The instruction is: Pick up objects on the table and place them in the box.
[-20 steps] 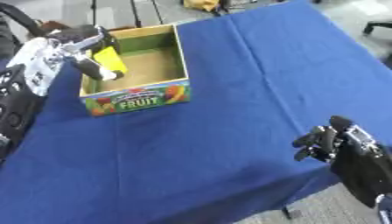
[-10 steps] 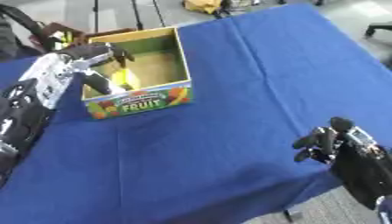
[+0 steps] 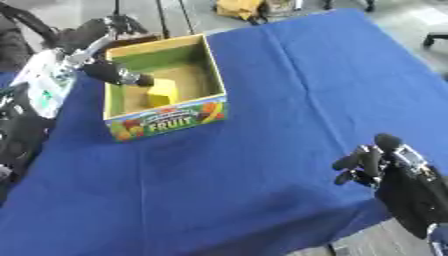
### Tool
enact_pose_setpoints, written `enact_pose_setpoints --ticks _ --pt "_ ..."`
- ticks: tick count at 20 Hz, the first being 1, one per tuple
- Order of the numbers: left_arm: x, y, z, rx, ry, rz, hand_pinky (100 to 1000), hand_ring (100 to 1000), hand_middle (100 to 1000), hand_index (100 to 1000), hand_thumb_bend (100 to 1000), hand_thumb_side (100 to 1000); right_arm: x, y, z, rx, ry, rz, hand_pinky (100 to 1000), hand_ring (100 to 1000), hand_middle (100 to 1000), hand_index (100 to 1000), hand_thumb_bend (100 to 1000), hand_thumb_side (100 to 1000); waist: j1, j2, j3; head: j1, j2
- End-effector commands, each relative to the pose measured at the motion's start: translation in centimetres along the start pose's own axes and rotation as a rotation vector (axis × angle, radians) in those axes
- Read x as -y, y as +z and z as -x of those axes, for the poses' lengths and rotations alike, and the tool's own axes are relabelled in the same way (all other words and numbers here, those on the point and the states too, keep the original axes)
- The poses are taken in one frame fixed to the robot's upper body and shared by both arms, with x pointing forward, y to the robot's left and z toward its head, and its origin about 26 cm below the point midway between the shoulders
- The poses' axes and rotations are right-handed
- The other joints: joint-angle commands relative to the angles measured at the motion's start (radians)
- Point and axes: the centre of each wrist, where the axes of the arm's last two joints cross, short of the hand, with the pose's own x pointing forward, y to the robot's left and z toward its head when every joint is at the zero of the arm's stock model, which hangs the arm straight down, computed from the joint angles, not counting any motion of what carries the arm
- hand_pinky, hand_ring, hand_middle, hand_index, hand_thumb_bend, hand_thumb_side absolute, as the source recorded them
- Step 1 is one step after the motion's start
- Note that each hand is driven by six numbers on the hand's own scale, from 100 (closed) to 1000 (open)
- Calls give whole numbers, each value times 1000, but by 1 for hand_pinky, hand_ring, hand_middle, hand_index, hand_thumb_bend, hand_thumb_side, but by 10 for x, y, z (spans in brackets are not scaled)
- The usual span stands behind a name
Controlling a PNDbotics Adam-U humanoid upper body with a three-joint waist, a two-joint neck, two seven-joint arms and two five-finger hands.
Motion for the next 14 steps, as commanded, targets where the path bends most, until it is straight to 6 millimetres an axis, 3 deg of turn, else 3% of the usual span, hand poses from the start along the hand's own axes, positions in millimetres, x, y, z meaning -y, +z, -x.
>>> enact_pose_setpoints --ticks 1,7,10,14 --pt "-41 6 -3 13 86 -150 754 702 686 791 577 800 2 2 -8 17 17 9 559 642 471 391 100 699 -12 -20 17 -16 8" --pt "-76 50 -13 19 318 -328 719 656 637 752 519 784 4 7 -6 14 10 37 559 641 471 392 100 699 -20 -33 95 -46 22" --pt "-75 77 -16 -12 435 -371 707 641 623 741 503 801 5 9 -5 12 8 48 559 641 470 392 100 699 -23 -36 136 -56 28" --pt "-59 112 -13 -92 602 -411 686 617 601 728 469 828 6 11 -4 10 6 61 558 640 470 392 100 700 -26 -38 187 -68 35"
